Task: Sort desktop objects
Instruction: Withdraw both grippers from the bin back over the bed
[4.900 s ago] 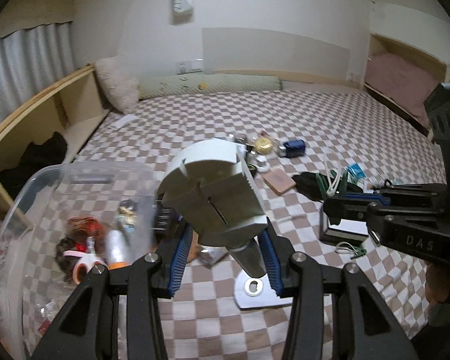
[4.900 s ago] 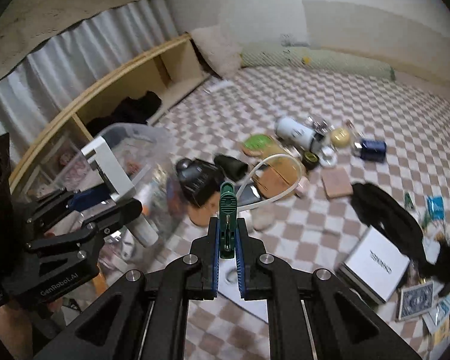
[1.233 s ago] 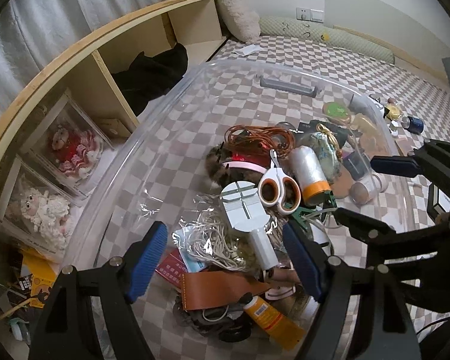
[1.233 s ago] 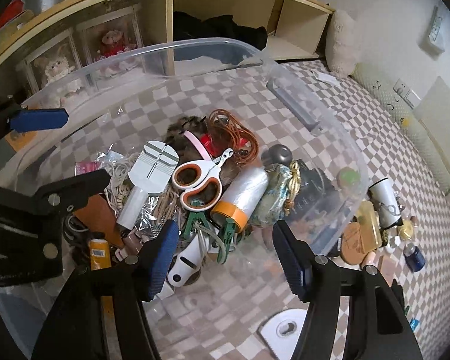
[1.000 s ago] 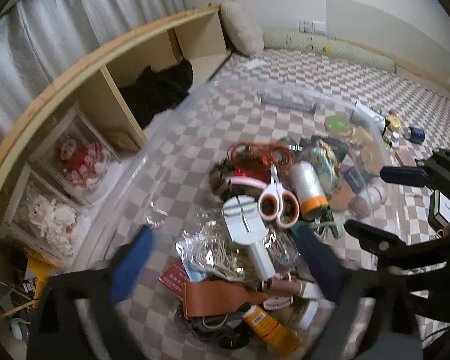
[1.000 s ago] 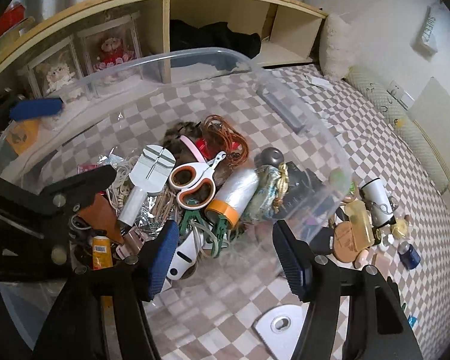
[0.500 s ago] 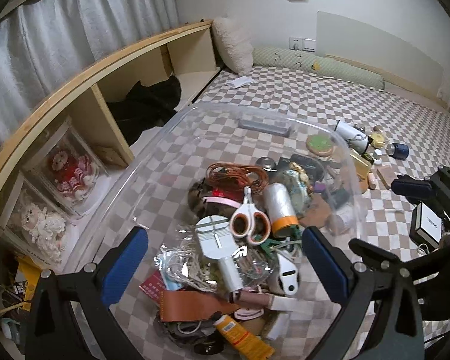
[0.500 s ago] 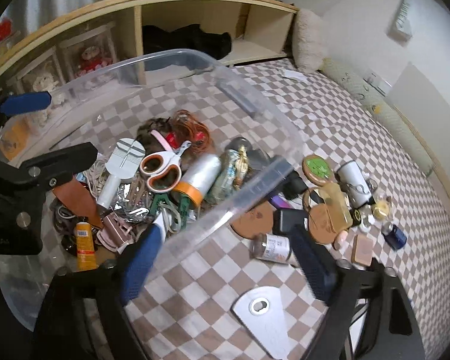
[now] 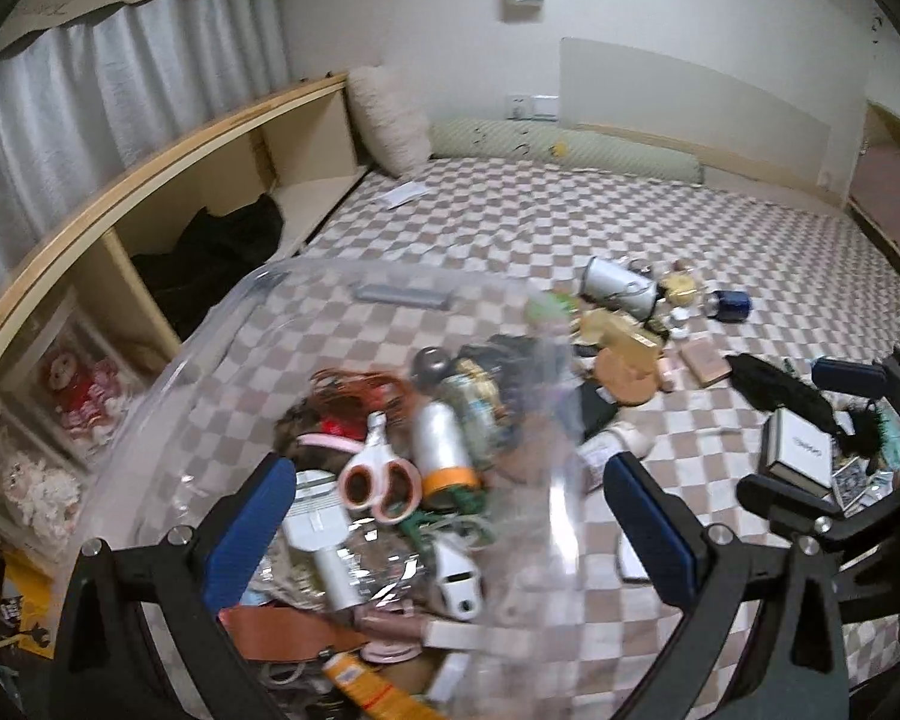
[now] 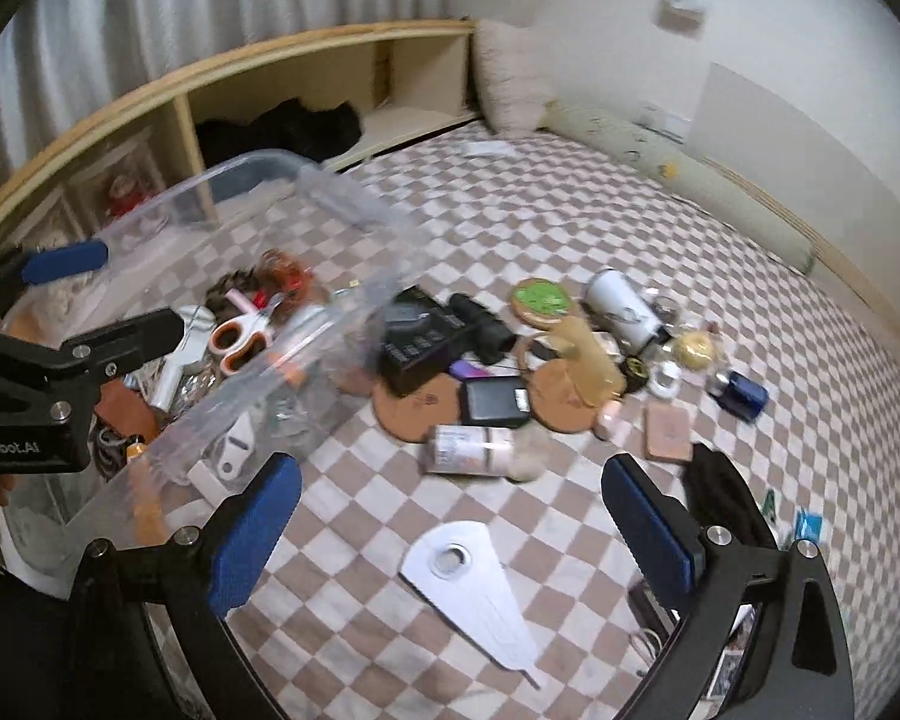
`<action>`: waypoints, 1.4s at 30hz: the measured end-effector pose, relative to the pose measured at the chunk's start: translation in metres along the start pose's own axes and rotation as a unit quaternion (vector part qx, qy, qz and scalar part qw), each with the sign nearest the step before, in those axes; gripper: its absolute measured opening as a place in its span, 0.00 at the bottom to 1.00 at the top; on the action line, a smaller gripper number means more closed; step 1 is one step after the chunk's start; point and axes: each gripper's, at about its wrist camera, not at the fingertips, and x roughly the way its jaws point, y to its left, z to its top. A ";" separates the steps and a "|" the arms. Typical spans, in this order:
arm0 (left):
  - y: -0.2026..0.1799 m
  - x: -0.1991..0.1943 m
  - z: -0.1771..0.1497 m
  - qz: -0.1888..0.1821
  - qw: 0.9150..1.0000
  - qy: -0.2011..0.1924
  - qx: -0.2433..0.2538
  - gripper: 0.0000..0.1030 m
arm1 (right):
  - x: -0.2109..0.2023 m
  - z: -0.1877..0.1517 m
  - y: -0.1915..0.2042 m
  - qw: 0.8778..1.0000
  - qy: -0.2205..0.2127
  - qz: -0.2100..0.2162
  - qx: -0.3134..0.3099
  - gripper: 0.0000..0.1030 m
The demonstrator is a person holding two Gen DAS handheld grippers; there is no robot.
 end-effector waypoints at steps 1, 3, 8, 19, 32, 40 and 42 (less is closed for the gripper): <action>-0.004 -0.001 0.001 -0.005 1.000 -0.002 0.002 1.00 | -0.007 -0.003 -0.009 1.000 -0.010 0.000 0.013 0.97; -0.018 -0.002 0.003 -0.015 1.000 -0.007 0.009 1.00 | -0.021 -0.008 -0.026 0.998 -0.036 0.003 0.044 0.99; -0.049 -0.004 0.005 -0.028 0.999 -0.025 0.031 1.00 | -0.053 -0.025 -0.065 0.990 -0.089 -0.002 0.113 1.00; -0.096 0.016 0.001 -0.087 0.996 0.007 0.024 1.00 | -0.066 -0.083 -0.129 0.985 -0.067 -0.108 0.121 1.00; -0.129 0.047 -0.023 -0.099 0.992 0.065 0.040 1.00 | -0.054 -0.150 -0.200 0.973 0.002 -0.144 0.178 1.00; -0.158 0.047 -0.030 -0.119 0.988 0.055 0.078 1.00 | -0.039 -0.170 -0.230 0.969 0.025 -0.155 0.193 1.00; -0.167 0.044 -0.032 -0.120 0.987 0.050 0.097 1.00 | -0.030 -0.175 -0.239 0.967 0.036 -0.159 0.198 0.91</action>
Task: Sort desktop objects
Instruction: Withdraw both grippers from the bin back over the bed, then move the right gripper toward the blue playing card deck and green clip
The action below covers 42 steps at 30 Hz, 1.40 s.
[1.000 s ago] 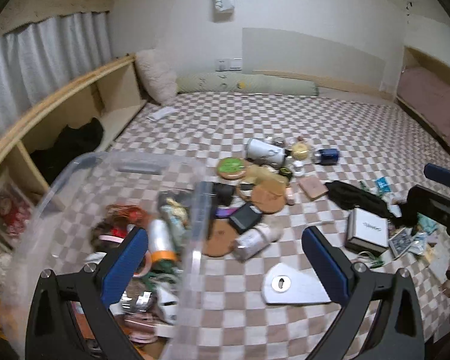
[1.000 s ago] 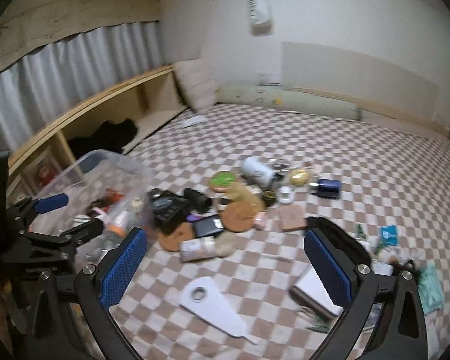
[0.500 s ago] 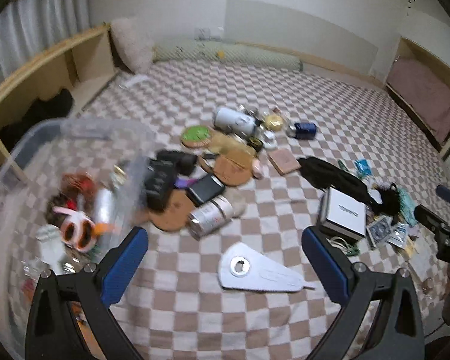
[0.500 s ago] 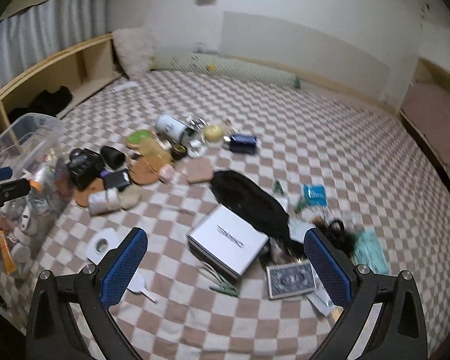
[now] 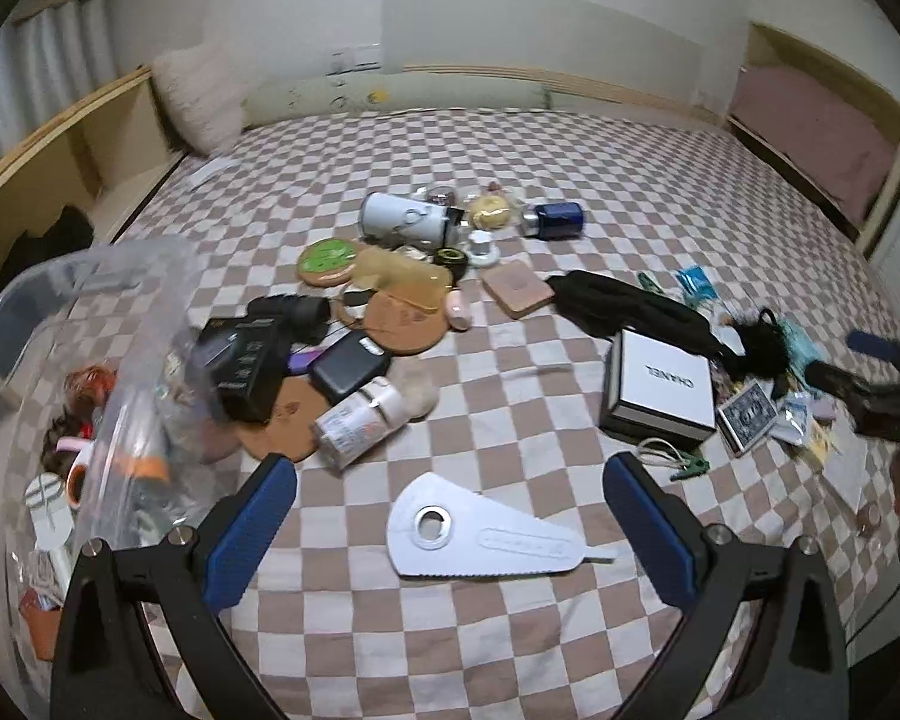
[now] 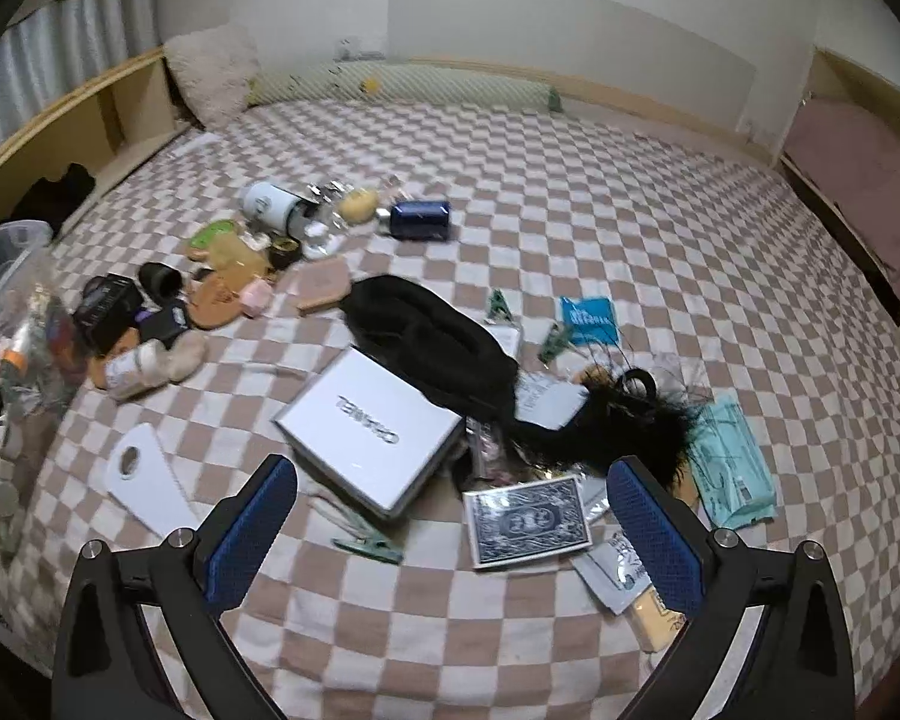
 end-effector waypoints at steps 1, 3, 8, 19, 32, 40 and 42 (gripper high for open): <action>-0.005 0.000 0.000 0.000 1.000 -0.001 0.010 1.00 | 0.008 -0.001 -0.005 1.000 0.007 -0.007 0.000 0.82; -0.015 -0.001 -0.001 0.000 1.000 -0.004 0.030 1.00 | 0.029 -0.004 -0.017 0.999 0.036 -0.020 0.014 0.47; -0.034 -0.007 -0.005 0.014 0.996 -0.023 0.086 1.00 | 0.076 -0.015 -0.050 0.993 0.095 -0.044 0.052 0.30; -0.031 -0.009 -0.006 -0.018 0.997 -0.014 0.078 1.00 | 0.126 -0.031 -0.117 0.957 0.133 -0.003 0.259 0.12; -0.022 -0.002 -0.013 -0.009 0.996 -0.003 0.091 1.00 | 0.158 -0.041 -0.104 0.952 0.184 -0.016 0.244 0.12; -0.027 0.003 -0.022 -0.021 0.994 0.009 0.105 1.00 | 0.135 -0.082 -0.076 0.944 0.251 0.036 0.211 0.12; -0.033 0.003 -0.027 -0.022 0.993 0.009 0.118 1.00 | 0.127 -0.095 -0.069 0.940 0.267 0.057 0.206 0.12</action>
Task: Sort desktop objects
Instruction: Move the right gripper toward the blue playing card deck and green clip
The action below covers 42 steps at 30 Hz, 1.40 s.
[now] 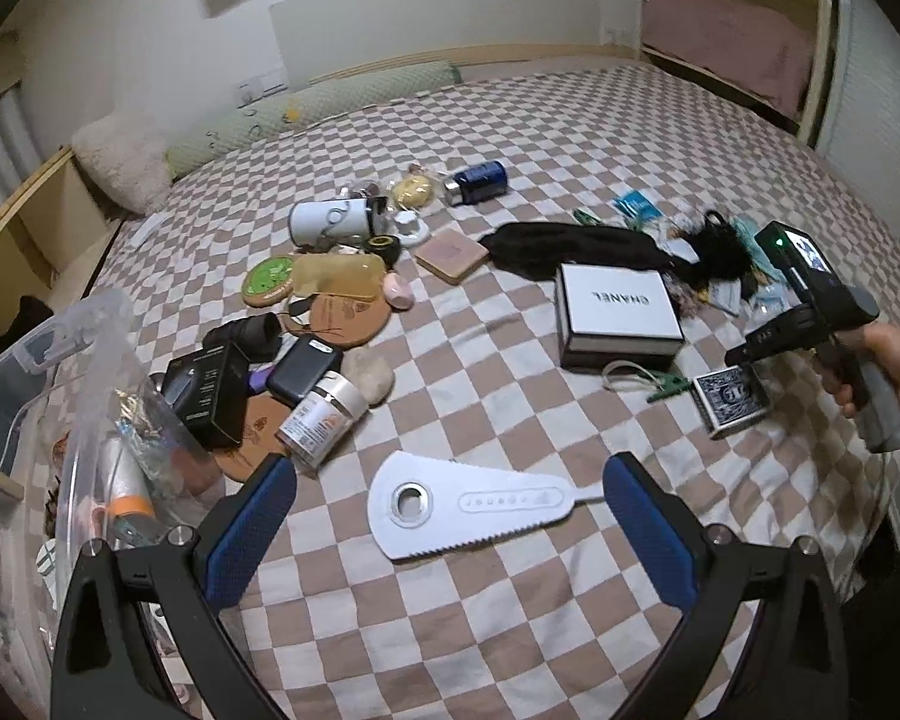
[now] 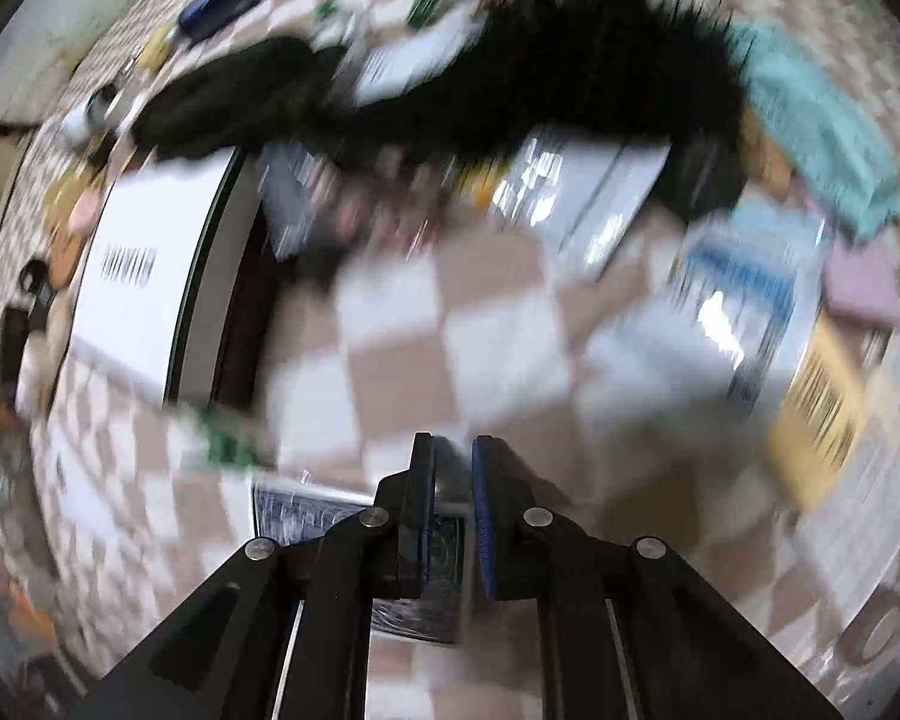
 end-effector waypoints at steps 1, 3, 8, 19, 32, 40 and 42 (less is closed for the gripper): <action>-0.003 0.000 -0.001 -0.001 1.000 0.000 0.005 1.00 | 0.001 -0.009 0.003 1.000 0.005 0.004 -0.003 0.12; -0.009 0.000 -0.005 -0.003 1.000 0.001 0.016 1.00 | 0.004 -0.026 0.008 1.000 0.016 0.012 -0.010 0.12; -0.020 -0.005 -0.009 0.000 0.999 -0.003 0.039 1.00 | 0.013 -0.070 0.049 0.996 0.054 0.023 -0.063 0.12; -0.004 -0.012 -0.018 0.019 0.999 -0.003 0.028 1.00 | 0.024 -0.110 0.151 0.971 0.052 0.011 -0.235 0.12; 0.028 -0.007 -0.035 0.008 1.000 0.009 0.000 1.00 | 0.025 -0.094 0.171 0.934 -0.028 -0.092 -0.343 0.12; 0.031 -0.004 -0.035 0.010 1.000 0.006 -0.001 1.00 | 0.024 -0.115 0.219 0.923 0.000 -0.006 -0.384 0.12; 0.032 -0.004 -0.035 0.011 1.000 0.007 -0.003 1.00 | 0.022 -0.118 0.225 0.921 0.010 0.019 -0.390 0.12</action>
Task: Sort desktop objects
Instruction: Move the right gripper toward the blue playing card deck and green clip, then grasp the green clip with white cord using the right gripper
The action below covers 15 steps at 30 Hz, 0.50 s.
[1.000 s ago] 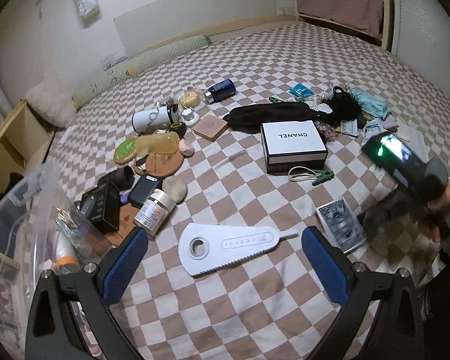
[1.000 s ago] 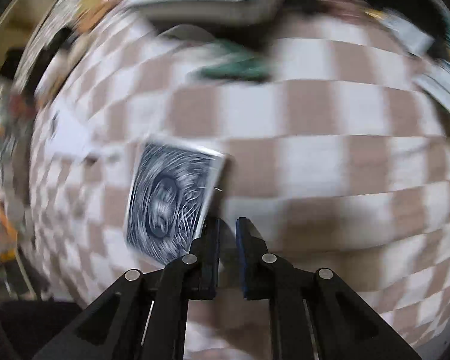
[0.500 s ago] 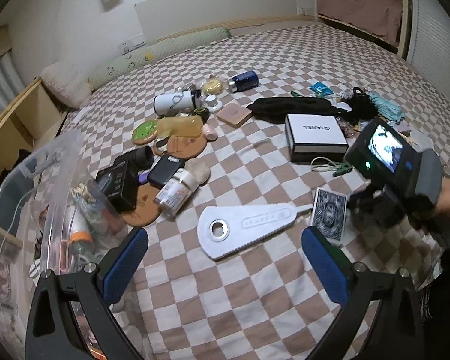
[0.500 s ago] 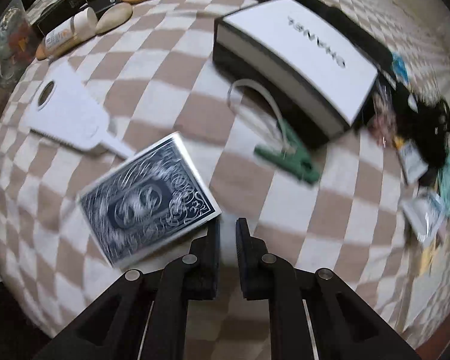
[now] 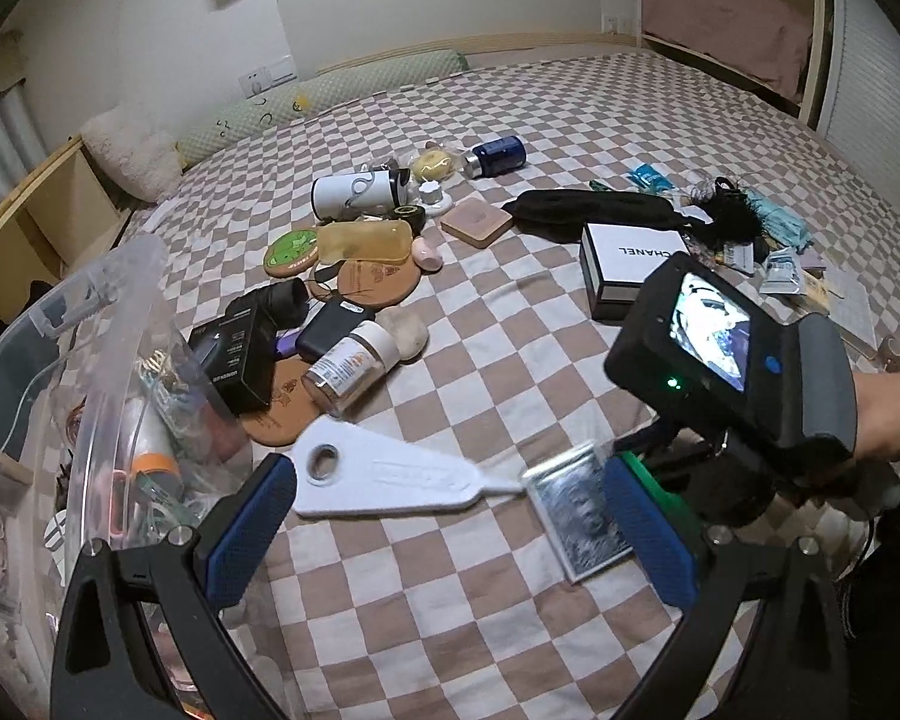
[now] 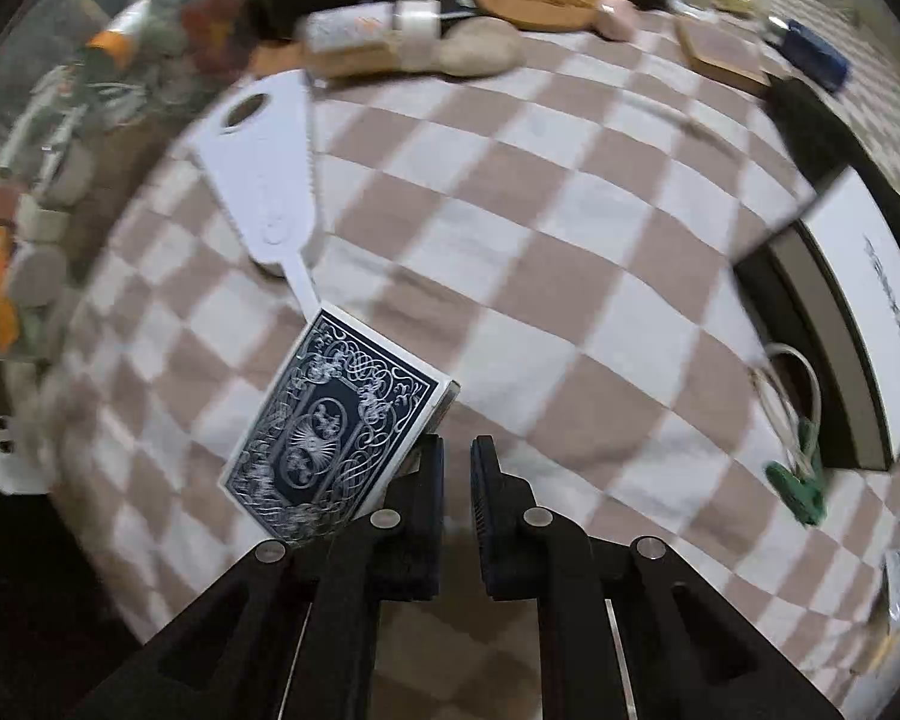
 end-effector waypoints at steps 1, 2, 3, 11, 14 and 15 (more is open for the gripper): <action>0.000 0.000 0.000 0.000 1.000 0.000 0.000 1.00 | -0.003 0.000 -0.003 1.000 -0.004 0.000 -0.006 0.12; 0.001 -0.001 0.000 0.000 1.000 0.000 0.000 1.00 | -0.007 0.000 -0.008 1.000 -0.012 -0.002 -0.004 0.13; 0.001 -0.001 0.000 -0.001 1.000 0.000 0.000 1.00 | -0.014 -0.001 -0.020 1.000 -0.024 -0.006 0.012 0.13; -0.006 0.000 0.003 -0.007 1.000 0.001 0.007 1.00 | -0.065 -0.008 -0.122 0.983 -0.088 -0.046 0.155 0.87; -0.010 0.000 0.005 -0.008 1.000 0.000 0.011 1.00 | -0.052 0.001 -0.154 0.973 -0.083 -0.027 0.216 0.87; -0.012 0.001 0.005 -0.008 1.000 0.000 0.012 1.00 | -0.048 0.002 -0.163 0.968 -0.081 -0.016 0.238 0.87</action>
